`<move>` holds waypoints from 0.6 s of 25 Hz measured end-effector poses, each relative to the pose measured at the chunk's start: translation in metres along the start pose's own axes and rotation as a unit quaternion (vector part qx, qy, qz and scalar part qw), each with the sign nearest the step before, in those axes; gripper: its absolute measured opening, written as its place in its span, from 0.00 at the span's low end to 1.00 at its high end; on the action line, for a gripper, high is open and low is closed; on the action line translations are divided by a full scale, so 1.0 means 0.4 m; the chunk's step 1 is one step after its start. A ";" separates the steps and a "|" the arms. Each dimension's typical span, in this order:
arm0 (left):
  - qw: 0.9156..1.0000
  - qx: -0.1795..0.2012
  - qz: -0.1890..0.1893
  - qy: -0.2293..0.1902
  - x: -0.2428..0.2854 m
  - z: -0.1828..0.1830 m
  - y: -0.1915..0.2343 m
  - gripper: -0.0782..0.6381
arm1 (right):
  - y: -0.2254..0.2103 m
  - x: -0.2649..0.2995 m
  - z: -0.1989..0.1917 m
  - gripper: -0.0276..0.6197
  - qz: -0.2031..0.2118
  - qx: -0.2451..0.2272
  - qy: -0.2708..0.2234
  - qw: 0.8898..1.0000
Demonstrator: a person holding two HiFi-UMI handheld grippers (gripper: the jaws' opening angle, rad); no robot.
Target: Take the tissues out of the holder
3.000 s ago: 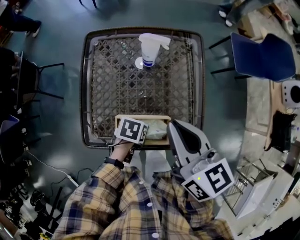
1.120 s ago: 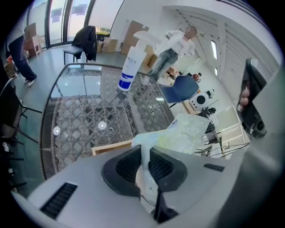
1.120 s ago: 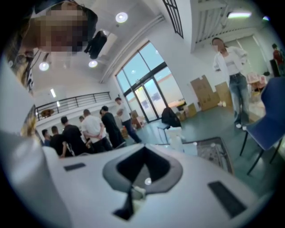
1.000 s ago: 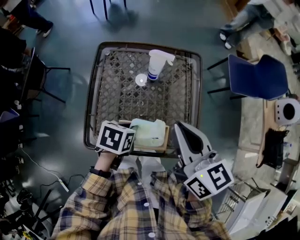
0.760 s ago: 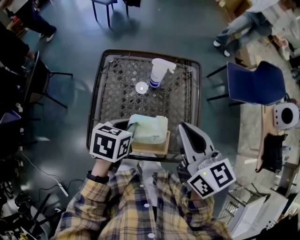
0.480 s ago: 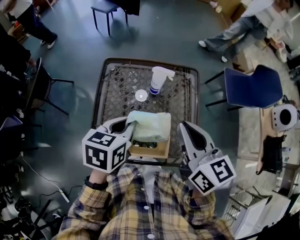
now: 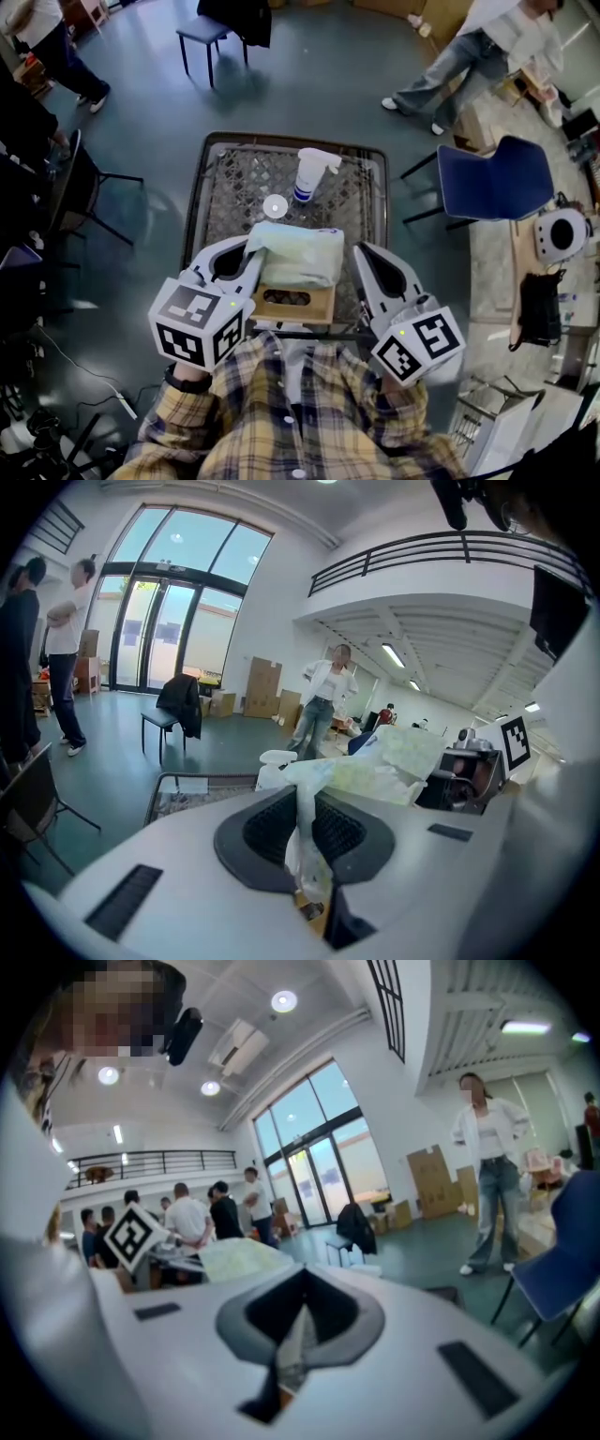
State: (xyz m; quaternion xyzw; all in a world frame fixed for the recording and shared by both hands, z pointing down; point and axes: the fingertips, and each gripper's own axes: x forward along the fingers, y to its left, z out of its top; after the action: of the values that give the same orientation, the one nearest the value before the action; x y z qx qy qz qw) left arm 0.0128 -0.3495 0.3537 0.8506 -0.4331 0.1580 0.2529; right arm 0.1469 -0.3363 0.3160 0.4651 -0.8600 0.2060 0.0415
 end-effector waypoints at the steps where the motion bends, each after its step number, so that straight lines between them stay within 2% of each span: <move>1: 1.000 0.001 -0.001 -0.004 -0.002 0.005 -0.002 0.17 | -0.001 -0.001 0.000 0.06 -0.001 0.000 0.000 1.000; 15: 1.000 0.016 -0.001 -0.013 -0.023 0.027 -0.025 0.17 | 0.008 -0.017 0.000 0.06 0.001 -0.006 0.002 1.000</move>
State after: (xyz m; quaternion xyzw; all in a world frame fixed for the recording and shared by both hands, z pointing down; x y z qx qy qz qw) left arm 0.0163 -0.3447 0.3375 0.8569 -0.4331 0.1537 0.2335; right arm 0.1483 -0.3295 0.3133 0.4636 -0.8614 0.2022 0.0457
